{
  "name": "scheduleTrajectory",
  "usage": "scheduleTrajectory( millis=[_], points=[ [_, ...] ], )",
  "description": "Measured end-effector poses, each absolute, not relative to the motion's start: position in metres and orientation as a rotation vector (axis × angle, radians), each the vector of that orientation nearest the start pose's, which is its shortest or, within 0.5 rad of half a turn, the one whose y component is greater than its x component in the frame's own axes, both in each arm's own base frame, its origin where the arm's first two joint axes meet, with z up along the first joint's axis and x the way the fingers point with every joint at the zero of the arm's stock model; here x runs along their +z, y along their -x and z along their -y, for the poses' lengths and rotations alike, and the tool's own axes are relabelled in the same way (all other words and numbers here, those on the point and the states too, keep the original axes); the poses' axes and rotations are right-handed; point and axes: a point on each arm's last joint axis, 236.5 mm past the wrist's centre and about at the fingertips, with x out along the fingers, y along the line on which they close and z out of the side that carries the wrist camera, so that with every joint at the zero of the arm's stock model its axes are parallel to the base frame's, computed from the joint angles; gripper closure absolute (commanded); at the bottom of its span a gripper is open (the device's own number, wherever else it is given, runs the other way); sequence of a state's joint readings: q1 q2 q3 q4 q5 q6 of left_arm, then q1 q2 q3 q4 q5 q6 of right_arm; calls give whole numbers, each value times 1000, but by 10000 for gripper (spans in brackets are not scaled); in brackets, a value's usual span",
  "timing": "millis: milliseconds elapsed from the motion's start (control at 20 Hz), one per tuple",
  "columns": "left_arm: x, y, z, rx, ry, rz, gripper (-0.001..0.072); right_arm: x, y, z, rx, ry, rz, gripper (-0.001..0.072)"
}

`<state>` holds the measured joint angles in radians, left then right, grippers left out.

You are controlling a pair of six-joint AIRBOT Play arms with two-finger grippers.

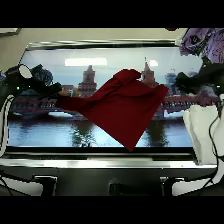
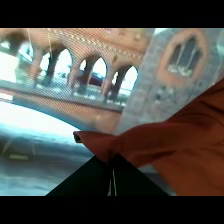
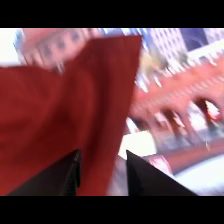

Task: Fold the clothes and pants, and hang the long-sleeved shirts on hangers.

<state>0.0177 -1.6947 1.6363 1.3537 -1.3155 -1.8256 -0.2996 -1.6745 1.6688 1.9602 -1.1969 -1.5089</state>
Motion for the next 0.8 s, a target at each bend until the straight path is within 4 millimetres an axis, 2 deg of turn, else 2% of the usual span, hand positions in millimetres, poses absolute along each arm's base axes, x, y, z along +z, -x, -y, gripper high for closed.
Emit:
scheduleTrajectory(
  millis=[100, 250, 300, 350, 600, 700, 800],
  points=[
    [-8, -466, 41, 52, 414, -1394, 684, 34, -478, 75, -15, -578, -1168, 344],
    [-9, -464, 42, 51, 413, -1402, 685, 17, -427, 52, 59, -639, -1267, 315],
    [-9, -463, 42, 51, 412, -1405, 684, 7, -408, 38, 82, -661, -1308, 249],
    [-9, -463, 42, 51, 412, -1407, 684, -5, -388, 20, 110, -683, -1355, 229],
    [-9, -462, 42, 51, 412, -1410, 684, -55, -292, -73, 234, -709, -1565, 227],
    [-9, -462, 42, 51, 411, -1413, 684, -71, -261, -99, 260, -691, -1626, 227],
    [-9, -462, 42, 51, 412, -1413, 684, -83, -240, -119, 277, -674, -1668, 227]
  ],
)
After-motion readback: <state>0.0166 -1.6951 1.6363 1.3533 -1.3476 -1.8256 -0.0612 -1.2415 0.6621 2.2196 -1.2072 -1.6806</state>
